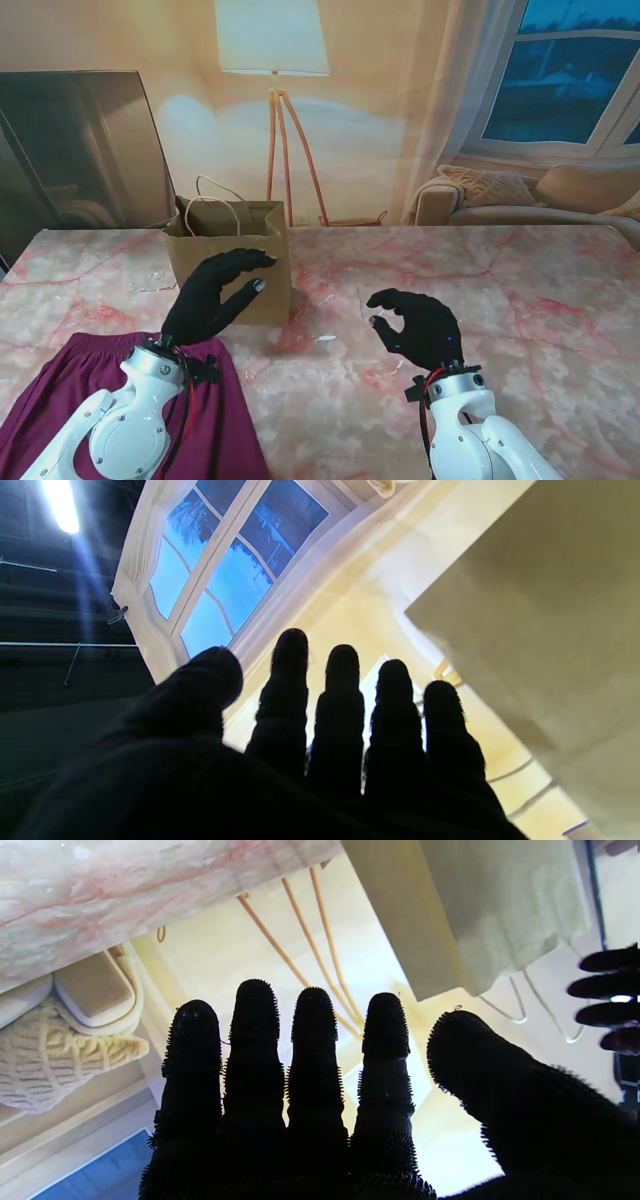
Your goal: Fold the socks and the shorts into the kraft paper bag
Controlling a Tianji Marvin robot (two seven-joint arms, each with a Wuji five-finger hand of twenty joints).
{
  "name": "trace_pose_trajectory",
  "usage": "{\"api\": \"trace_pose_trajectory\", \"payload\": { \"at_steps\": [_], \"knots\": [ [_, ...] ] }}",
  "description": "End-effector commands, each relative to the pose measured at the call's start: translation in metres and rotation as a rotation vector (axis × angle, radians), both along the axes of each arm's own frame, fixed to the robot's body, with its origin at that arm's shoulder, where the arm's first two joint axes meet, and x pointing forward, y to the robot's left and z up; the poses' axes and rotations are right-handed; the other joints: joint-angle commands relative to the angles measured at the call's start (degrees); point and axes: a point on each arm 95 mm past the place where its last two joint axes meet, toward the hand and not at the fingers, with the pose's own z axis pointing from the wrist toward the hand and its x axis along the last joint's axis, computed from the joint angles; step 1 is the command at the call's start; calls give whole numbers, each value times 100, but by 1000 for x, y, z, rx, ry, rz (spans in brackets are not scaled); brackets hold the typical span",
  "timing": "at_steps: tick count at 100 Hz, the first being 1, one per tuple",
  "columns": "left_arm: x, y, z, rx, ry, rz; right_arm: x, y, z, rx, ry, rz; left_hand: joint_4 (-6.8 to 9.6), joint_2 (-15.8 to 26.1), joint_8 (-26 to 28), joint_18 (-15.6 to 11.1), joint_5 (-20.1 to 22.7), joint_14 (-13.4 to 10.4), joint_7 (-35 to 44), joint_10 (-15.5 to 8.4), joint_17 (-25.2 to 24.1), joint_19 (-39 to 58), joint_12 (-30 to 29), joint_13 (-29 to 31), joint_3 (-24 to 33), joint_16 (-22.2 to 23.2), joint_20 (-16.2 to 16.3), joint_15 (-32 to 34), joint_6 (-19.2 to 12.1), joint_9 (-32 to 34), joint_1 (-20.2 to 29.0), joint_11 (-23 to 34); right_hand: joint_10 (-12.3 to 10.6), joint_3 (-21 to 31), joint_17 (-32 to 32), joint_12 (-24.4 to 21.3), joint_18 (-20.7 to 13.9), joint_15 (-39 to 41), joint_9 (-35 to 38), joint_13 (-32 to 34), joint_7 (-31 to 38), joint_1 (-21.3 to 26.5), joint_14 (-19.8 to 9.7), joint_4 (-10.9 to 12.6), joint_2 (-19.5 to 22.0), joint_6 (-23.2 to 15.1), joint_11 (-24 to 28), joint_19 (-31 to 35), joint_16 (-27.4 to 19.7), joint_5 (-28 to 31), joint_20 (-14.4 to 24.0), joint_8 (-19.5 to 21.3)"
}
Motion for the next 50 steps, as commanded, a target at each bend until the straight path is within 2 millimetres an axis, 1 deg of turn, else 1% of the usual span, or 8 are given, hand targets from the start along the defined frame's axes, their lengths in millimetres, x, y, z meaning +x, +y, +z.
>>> {"api": "trace_pose_trajectory", "payload": {
  "at_steps": [1,9,12,20,50],
  "knots": [
    [-7,-3,-16,-15,38,-13,-8,5,-5,-1,10,33,196,-16,-26,-223,-77,-87,-62,80,-10,18,-25,4,229,-33,-42,-13,-2,-111,-47,-84,-96,308,-70,-102,-270,-185,-204,-139,-111,202,-216,262,109,-10,-74,-130,-163,-183,-235,-53],
    [-12,-3,-25,-15,56,-20,-11,8,-11,-6,20,67,224,-9,-28,-241,-96,-93,-67,90,-28,3,-25,-15,282,-33,-50,-18,7,-118,-52,-82,-109,428,-76,-112,-303,-222,-224,-160,-101,345,-248,259,116,-12,-99,-163,-219,-193,-286,-84],
    [-14,-2,-28,-16,61,-19,-12,10,-13,-8,25,80,277,-30,-26,-233,-81,-90,-56,86,-17,-3,-24,-6,389,-30,-55,-11,11,-112,-104,-79,-108,457,-72,-114,-307,-231,-226,-167,-95,385,-252,260,115,-15,-105,-170,-234,-195,-298,-91],
    [-18,-1,-36,-18,76,-22,-14,15,-20,-10,44,115,308,-40,-26,-238,-69,-84,-49,90,-24,-10,-26,-7,467,-29,-59,-10,14,-114,-97,-80,-118,477,-92,-127,-318,-262,-263,-206,-81,413,-269,245,115,-24,-138,-200,-274,-206,-331,-107],
    [-23,8,-69,4,152,-39,-21,36,-45,-12,95,221,355,28,-37,-180,-110,-104,-74,107,-138,-141,-40,-96,428,-54,-121,-58,-1,-202,-270,-110,-123,398,-129,-133,-313,-276,-302,-255,-41,209,-273,253,175,-12,-163,-250,-351,-242,-396,-128]
  ]
}}
